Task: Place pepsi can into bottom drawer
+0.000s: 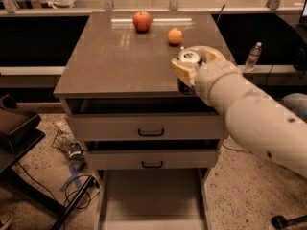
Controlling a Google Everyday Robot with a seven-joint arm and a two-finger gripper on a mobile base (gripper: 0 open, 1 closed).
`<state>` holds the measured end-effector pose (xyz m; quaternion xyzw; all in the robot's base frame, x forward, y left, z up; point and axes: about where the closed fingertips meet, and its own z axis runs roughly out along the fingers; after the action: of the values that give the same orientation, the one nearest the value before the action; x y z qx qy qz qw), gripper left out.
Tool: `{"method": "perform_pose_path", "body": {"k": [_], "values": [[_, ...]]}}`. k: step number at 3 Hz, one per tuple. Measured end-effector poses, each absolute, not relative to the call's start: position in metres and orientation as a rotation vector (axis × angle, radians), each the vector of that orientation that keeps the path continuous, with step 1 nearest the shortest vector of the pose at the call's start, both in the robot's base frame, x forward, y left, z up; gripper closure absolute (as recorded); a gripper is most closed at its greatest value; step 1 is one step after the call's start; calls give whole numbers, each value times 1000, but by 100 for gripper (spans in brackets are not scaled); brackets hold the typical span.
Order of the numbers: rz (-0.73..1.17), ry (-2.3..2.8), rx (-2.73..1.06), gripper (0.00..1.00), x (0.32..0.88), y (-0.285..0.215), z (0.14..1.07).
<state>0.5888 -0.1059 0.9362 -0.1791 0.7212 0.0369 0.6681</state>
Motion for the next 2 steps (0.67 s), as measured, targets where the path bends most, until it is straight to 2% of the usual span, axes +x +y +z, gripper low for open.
{"method": "perform_pose_path", "body": {"k": [2], "values": [[45,1655,-266,100,537,-150,899]]}}
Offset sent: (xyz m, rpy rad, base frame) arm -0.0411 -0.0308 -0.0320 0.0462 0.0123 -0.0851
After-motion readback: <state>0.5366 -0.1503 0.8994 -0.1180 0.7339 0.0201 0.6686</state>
